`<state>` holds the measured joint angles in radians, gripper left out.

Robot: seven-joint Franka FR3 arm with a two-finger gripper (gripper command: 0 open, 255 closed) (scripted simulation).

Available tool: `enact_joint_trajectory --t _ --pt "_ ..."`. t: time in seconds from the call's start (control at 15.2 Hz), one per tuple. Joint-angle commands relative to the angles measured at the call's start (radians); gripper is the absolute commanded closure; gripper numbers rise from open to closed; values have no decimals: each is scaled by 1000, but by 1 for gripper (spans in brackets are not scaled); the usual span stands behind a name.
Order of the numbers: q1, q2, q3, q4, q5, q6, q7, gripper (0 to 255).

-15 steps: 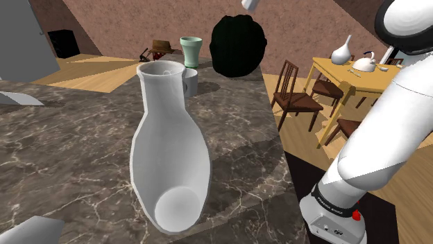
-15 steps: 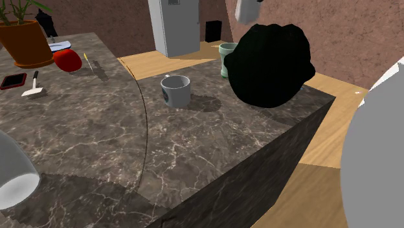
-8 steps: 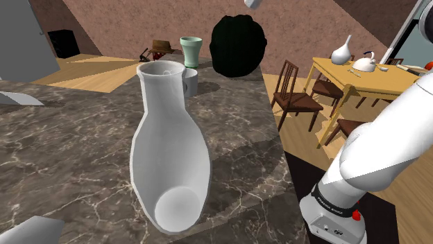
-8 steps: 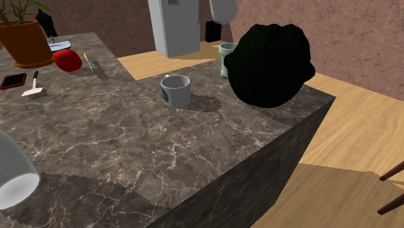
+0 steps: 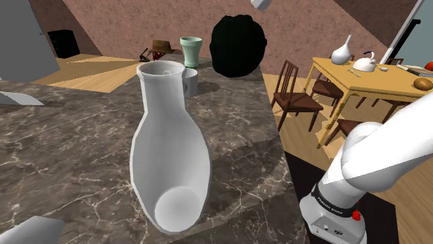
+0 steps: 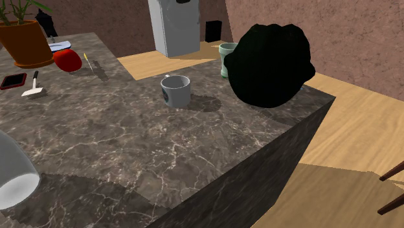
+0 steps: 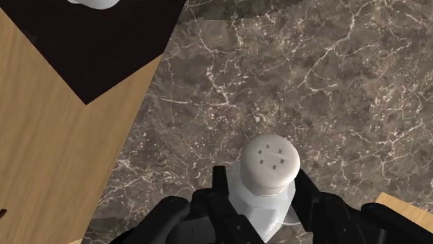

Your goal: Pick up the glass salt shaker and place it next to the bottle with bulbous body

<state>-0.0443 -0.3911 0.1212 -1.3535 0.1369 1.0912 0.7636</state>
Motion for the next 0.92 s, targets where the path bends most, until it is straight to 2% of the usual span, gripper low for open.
enact_joint_trajectory --t 0.0,0.4,0.86 --pt "11 -44 35 -38 15 0 51 255" --pt "33 -125 134 -80 69 -18 192 255" --pt "48 -174 266 -69 143 -41 369 255"
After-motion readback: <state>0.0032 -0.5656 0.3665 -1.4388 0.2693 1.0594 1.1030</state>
